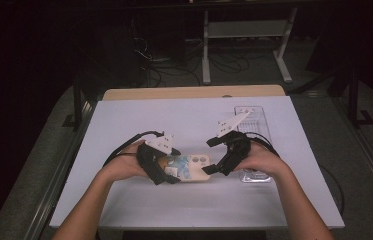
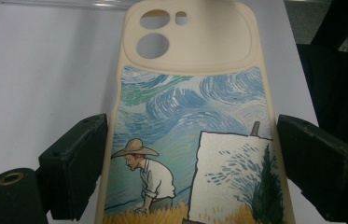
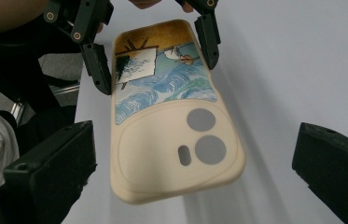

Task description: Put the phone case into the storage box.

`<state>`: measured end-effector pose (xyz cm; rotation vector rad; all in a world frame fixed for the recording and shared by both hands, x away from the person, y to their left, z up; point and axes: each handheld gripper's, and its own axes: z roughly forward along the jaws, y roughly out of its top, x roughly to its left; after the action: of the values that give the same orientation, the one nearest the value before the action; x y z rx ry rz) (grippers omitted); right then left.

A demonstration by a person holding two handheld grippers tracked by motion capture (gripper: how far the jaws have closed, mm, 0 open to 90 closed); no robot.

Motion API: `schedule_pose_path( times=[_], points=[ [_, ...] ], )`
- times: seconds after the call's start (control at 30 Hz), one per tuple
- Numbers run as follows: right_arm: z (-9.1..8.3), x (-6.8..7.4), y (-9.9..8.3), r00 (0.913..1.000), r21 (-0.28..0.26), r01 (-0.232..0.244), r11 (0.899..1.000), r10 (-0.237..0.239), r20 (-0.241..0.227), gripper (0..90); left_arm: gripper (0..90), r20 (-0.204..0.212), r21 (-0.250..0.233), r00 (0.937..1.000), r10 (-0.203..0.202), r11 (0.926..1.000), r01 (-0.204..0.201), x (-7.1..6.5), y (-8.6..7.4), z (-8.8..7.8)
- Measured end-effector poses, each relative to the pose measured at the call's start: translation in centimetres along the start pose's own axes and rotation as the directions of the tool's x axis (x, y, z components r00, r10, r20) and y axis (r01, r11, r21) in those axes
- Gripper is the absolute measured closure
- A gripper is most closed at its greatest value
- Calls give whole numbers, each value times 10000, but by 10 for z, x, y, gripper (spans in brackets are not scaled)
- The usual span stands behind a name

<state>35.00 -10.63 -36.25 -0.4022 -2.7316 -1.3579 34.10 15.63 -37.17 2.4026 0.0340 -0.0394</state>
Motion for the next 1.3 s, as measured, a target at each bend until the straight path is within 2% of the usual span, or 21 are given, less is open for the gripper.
schedule_pose_path(
  times=[0.17,0.3,0.57,0.6,0.73,0.77,0.87,0.9,0.93,0.97,1.2,1.3],
  points=[
    [4,5,3,9999,116,57,9999,-56,-114,0,115,33,-7,10000,43,10000,-43,-2,2,2],
    [8,8,5,9998,155,80,9998,-77,-202,0,115,64,185,9996,283,9994,-284,-3,4,4],
    [17,13,6,9995,592,135,9982,-119,-279,0,116,18,126,9992,387,9992,-387,-6,8,5],
    [19,11,6,9988,508,428,9978,-416,-248,0,116,36,53,9994,350,9994,-350,-7,8,5],
    [24,13,7,9987,618,432,9972,-415,-298,0,115,50,149,9990,450,9989,-451,-8,10,7],
    [25,12,8,9977,512,633,9967,-619,-293,0,115,46,139,9990,440,9989,-441,-8,11,8],
    [25,15,8,9984,650,484,9967,-464,-329,0,115,61,208,9990,437,9988,-438,-9,11,9],
    [25,16,9,9984,687,480,9965,-459,-329,0,115,73,287,9985,550,9981,-552,-9,12,9],
    [26,16,9,9981,685,541,9962,-519,-335,0,115,85,244,9987,506,9984,-508,-9,12,10],
    [28,15,9,9965,561,790,9953,-773,-311,0,115,85,234,9988,480,9986,-482,-10,12,10],
    [36,16,9,9945,908,1034,9905,-1017,-242,0,115,5,217,9988,488,9986,-488,-11,14,11],
    [41,18,8,9937,1064,1114,9881,-1092,-263,0,115,13,275,9981,613,9977,-613,-11,14,11]
  ],
)
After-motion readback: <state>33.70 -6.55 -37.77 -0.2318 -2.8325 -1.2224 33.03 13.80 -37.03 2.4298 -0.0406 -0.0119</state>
